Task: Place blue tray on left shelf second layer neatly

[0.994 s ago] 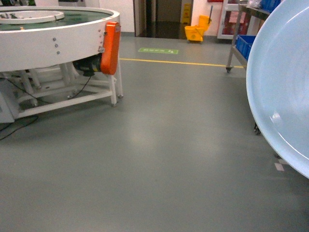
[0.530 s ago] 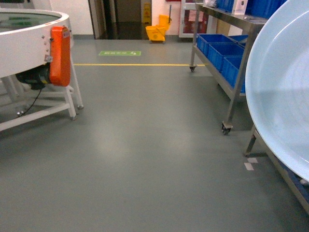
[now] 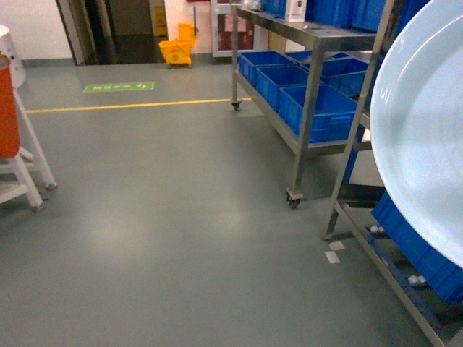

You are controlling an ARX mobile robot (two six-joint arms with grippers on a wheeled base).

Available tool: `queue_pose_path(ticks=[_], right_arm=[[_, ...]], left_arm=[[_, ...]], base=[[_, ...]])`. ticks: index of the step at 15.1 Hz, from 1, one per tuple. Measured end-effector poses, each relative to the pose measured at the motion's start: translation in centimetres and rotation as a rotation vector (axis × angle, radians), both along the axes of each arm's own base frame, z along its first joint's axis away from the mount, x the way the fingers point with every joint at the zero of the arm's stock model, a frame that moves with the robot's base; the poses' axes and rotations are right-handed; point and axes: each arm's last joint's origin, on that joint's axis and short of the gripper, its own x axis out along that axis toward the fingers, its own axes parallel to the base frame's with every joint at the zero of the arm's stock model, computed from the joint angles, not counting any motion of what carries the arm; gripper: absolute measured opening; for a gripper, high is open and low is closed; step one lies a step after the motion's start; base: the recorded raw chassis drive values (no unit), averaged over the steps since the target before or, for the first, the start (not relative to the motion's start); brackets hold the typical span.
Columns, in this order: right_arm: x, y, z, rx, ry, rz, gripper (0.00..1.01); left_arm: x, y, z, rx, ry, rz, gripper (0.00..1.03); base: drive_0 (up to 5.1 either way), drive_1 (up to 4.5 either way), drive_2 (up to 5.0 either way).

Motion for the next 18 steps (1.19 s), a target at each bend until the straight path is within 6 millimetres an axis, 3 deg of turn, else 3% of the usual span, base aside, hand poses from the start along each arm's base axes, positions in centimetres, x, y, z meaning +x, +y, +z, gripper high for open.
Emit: queue_pose_path(ticks=[9,14,18], right_arm=[[0.00,0.00,0.00,0.000,0.000,0.000,0.02],[-0.05,0.00,0.04,0.000,-0.003,0.000,0.02],[0.00,0.00,0.00,0.000,0.000,0.000,0.02]], left_arm=[[0.00,0.00,0.03,0.000,-0.003,0.000,0.98],[0.00,0.00,0.02,0.000,-0.002,0.001,0.98],[0.00,-0.01,0.01,0.000,-0.001,-0.001,0.98]], base=[[-1.6,-1.15,-2.1],[-1.8,2.14,-5.7],[-1.6,-1.60,-1.6]])
